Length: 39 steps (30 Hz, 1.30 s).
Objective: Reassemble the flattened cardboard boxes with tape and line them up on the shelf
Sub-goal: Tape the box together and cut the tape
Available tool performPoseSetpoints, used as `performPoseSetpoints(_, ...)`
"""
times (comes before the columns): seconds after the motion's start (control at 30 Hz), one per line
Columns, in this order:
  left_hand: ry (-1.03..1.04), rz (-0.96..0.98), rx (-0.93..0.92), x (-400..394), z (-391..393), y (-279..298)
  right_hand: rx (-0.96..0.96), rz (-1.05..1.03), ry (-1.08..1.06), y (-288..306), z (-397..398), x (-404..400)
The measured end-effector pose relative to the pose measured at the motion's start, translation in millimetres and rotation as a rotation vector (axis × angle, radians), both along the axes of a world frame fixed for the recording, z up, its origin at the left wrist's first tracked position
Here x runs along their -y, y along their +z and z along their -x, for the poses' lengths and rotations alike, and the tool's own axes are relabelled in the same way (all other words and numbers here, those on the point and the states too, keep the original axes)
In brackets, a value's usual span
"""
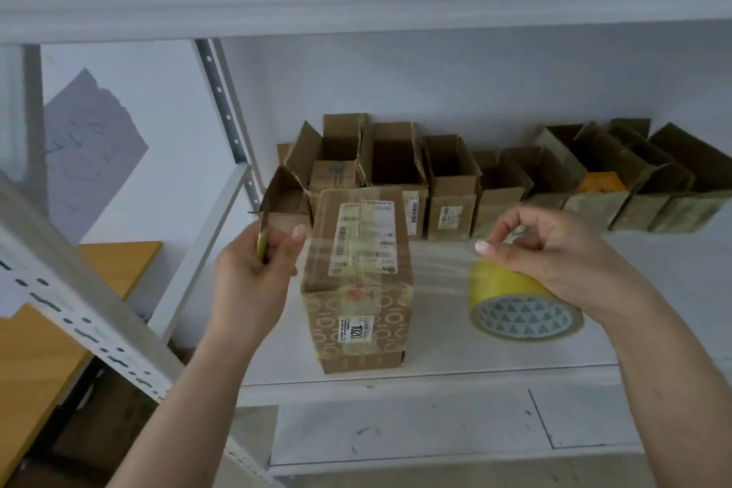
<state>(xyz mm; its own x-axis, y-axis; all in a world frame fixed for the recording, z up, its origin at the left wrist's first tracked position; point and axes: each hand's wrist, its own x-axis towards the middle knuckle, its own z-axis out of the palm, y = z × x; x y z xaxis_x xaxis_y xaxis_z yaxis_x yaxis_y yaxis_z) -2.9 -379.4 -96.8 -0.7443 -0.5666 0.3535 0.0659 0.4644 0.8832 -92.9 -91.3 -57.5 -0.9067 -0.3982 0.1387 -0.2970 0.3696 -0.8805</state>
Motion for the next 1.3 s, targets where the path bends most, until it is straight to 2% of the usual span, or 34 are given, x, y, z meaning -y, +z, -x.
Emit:
performPoseSetpoints(0.13, 0.056, -0.007, 0.019, 4.7, -14.2, -19.7, 0.033, -0.076, 0.027, -14.1, 6.8, 14.1)
performPoseSetpoints(0.47, 0.113, -0.037, 0.086, 12.8, -9.0, -40.6, 0.089, -0.090, -0.004, -38.4, 25.4, 26.8)
performPoseSetpoints(0.7, 0.021, -0.384, 0.173, 4.2, -2.5, -62.7, 0.223, -0.041, -0.008, -68.2, 21.8, 38.5)
performPoseSetpoints(0.97, 0.000, -0.522, 0.131, -18.8, -0.9, -73.0, 0.223, 0.023, 0.011, -79.3, 14.9, 54.0)
performPoseSetpoints(1.13, 0.025, -0.756, 0.232, -18.0, 2.4, -88.9, 0.230, 0.025, 0.000, -78.9, 14.7, 52.1)
performPoseSetpoints(1.23, 0.013, -0.703, 0.251, -8.9, -0.3, -80.3, 0.227, 0.004, -0.005, -77.9, 13.0, 55.1)
performPoseSetpoints(1.3, 0.062, -0.538, 0.210, 2.0, 0.4, -60.5, 0.232, -0.015, -0.005, -77.8, 12.9, 57.0)
